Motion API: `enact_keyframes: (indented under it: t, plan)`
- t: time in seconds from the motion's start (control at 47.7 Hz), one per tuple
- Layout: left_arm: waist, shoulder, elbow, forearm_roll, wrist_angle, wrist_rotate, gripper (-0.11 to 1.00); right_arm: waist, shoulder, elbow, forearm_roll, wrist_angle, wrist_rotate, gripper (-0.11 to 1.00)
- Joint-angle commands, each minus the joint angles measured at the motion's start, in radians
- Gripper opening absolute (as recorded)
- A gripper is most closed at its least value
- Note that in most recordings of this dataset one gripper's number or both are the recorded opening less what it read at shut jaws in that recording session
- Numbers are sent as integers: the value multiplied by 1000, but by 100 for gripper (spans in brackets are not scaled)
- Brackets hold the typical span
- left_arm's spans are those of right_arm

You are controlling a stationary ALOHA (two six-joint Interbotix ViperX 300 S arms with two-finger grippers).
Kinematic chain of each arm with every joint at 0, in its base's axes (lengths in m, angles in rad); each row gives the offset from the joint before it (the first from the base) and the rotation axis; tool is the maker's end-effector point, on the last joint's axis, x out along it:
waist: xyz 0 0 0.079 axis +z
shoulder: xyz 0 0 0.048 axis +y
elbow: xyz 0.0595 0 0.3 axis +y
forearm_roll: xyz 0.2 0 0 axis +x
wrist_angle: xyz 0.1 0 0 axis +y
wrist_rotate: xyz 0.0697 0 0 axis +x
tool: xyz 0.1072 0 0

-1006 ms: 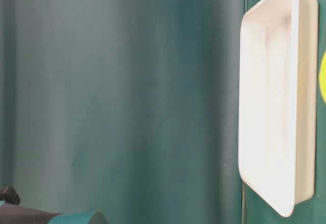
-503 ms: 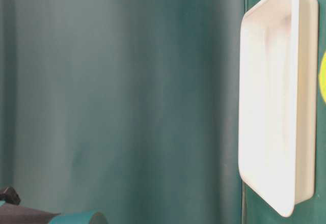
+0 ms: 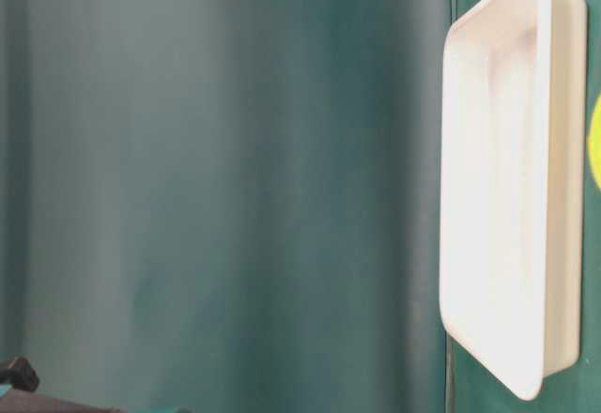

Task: Pick up the tape from a random location and place it into the white case.
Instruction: 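Lift the teal tape roll and carry it into the white tray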

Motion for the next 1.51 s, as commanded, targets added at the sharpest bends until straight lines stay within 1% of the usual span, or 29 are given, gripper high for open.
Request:
enact_keyframes:
  t: [0.0, 0.168, 0.461, 0.712, 1.048, 1.194, 1.362, 1.488]
  plan:
    - [3, -26, -12, 2, -5, -2, 21, -2, 2, -26, -2, -3, -3, 91]
    - [51, -26, -3, 2, -8, -2, 21, 0, 0, -26, -2, -3, -3, 91]
    - [202, -46, 37, 2, -9, -2, 21, 0, 0, -26, -2, -3, -3, 91]
    - [374, -78, 89, 3, -11, -2, 21, 0, 2, -28, -2, -3, -3, 91]
    - [638, -129, 161, 3, -12, 0, 21, -2, 2, -28, -9, -3, -8, 91]
    - [729, -150, 198, 3, -20, 2, 21, -2, 2, -26, -9, -3, -8, 91]
    - [785, -169, 229, 5, -43, 2, 21, -2, 2, -28, -9, 2, -8, 91]
    - [792, -164, 233, 3, -61, 2, 21, -2, 2, -28, -8, 2, -8, 91]
